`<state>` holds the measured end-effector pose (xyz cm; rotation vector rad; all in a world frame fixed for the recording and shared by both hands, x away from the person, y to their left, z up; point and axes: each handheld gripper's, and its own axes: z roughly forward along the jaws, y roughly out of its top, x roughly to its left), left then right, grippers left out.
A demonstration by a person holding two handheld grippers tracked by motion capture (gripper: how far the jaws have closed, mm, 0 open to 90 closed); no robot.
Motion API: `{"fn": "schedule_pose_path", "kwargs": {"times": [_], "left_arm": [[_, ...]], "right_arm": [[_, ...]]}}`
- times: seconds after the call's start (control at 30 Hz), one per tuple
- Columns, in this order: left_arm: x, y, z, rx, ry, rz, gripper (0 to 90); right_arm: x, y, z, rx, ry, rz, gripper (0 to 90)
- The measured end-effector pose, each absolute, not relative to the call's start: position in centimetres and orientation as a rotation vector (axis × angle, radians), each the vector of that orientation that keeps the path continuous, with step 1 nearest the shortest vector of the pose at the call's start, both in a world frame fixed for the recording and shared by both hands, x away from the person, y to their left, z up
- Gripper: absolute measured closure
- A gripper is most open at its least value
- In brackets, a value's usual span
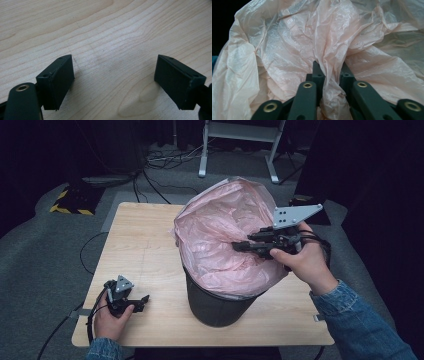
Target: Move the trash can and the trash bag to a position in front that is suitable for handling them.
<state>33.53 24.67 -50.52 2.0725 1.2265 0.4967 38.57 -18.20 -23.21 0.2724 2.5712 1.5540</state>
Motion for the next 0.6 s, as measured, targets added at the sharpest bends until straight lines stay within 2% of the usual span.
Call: {"fn": "schedule_pose_path", "kwargs": {"times": [0.07, 0.13, 0.23, 0.37, 0.6], "left_arm": [[33.5, 24.7, -50.5, 2.072, 1.227, 0.496, 16.2], [33.5, 24.7, -50.5, 2.072, 1.227, 0.497, 16.2], [33.5, 24.7, -50.5, 2.073, 1.227, 0.496, 16.2], [33.5, 24.6, -50.5, 2.07, 1.229, 0.497, 16.1], [33.5, 24.4, -50.5, 2.059, 1.258, 0.506, 16.1]], "right_arm": [[38.8, -18.1, -23.6, 0.31, 2.593, 1.525, 63.9], [39.0, -18.1, -24.0, 0.355, 2.593, 1.512, 47.0], [39.1, -18.3, -24.1, 0.374, 2.555, 1.521, 34.4], [38.9, -18.8, -23.7, 0.362, 2.494, 1.562, 29.4], [38.5, -19.8, -22.7, 0.35, 2.43, 1.611, 29.4]]}}
